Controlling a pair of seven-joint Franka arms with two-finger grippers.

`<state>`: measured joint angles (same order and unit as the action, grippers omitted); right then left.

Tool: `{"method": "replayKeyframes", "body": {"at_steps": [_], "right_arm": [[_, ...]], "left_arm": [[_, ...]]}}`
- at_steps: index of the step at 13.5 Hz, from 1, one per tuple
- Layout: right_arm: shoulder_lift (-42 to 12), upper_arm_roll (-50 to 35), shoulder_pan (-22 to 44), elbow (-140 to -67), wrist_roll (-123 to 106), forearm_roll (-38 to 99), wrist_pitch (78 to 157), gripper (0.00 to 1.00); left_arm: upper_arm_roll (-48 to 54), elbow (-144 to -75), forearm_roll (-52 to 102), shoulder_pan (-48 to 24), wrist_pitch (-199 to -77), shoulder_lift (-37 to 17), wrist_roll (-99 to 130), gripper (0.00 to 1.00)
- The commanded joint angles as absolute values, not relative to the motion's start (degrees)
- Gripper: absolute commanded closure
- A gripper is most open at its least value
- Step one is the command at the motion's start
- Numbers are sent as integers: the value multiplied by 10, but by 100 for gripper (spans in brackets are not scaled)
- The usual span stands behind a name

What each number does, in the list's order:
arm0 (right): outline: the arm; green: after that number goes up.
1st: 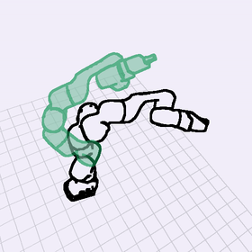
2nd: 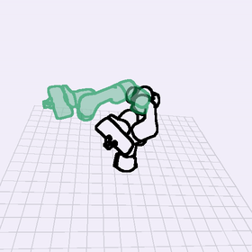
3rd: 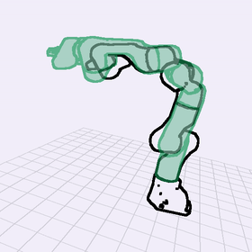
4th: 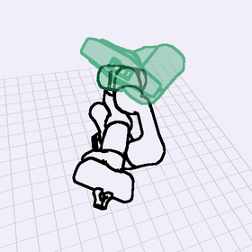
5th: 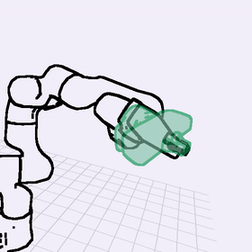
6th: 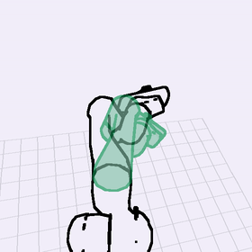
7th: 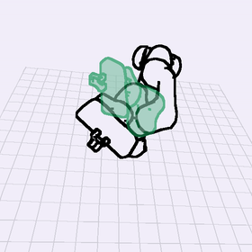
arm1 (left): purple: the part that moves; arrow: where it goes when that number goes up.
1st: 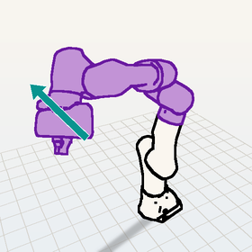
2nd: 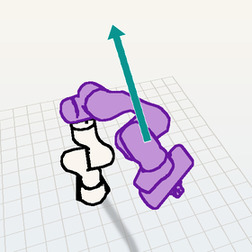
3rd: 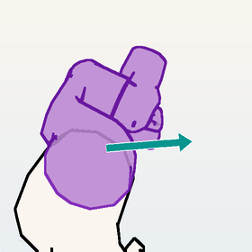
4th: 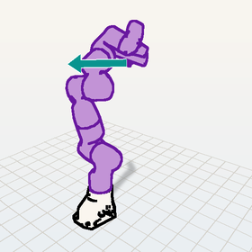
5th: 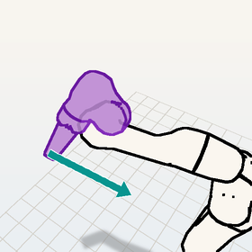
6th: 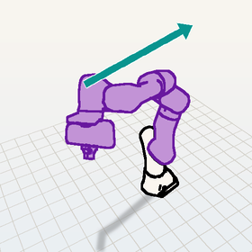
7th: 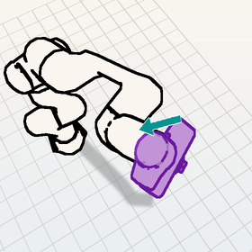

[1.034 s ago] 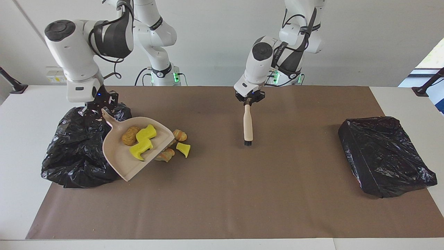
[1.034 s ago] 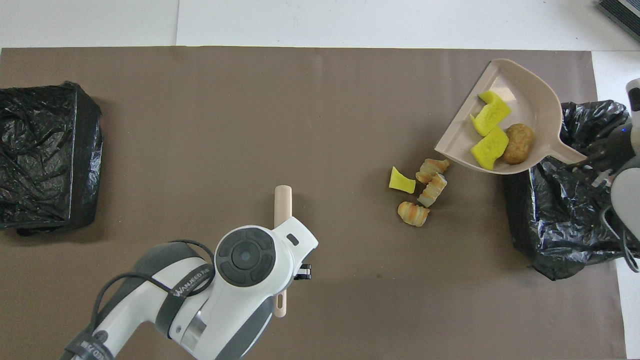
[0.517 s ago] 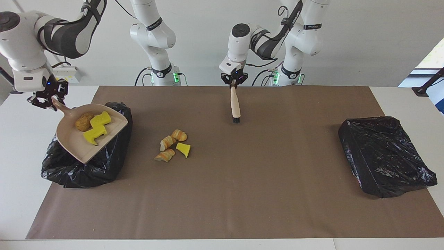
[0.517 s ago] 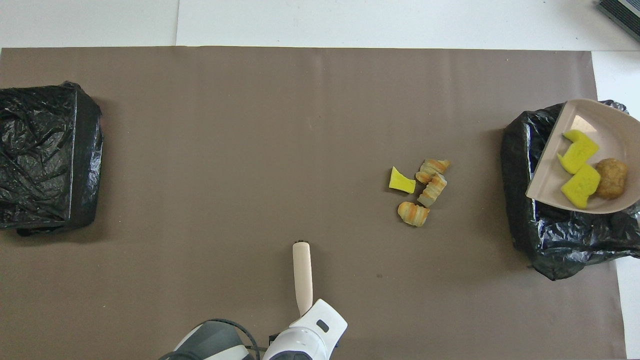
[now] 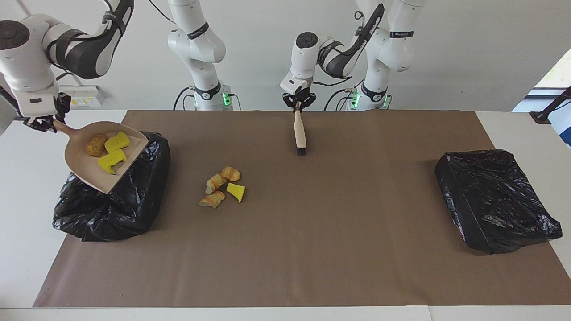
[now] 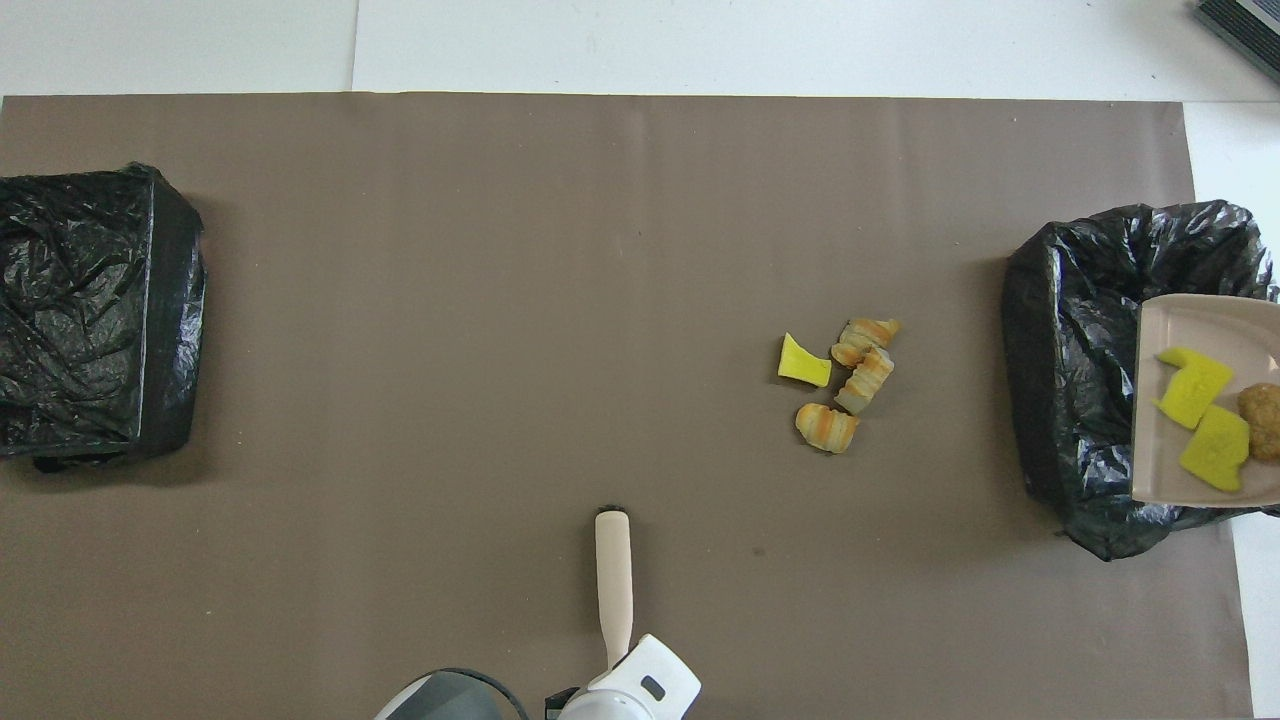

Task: Sweep and dump trash in bin
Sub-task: 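Tip the dustpan into the bag while the left gripper drops the brush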

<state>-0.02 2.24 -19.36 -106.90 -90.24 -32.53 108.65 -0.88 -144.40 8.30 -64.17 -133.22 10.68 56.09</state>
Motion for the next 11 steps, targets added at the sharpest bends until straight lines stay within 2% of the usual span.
{"method": "replayKeyframes", "body": {"at_steps": [1, 6, 9, 11], "right_arm": [[22, 18, -178, -1093, -912, -372, 1096, 100], [29, 18, -137, -1108, -868, -435, 1096, 100], [33, 18, -137, -1109, -867, -460, 1095, 100], [25, 18, -135, -1084, -872, -487, 1088, 100]], "left_arm": [[-20, -1440, 87, -631, -1334, 105, 540, 0], [-22, -1359, 62, -537, -1273, 91, 398, 0], [-22, -1273, 18, -443, -1222, 90, 290, 0], [-21, -1197, 17, -376, -1189, 82, 210, 0]]}}
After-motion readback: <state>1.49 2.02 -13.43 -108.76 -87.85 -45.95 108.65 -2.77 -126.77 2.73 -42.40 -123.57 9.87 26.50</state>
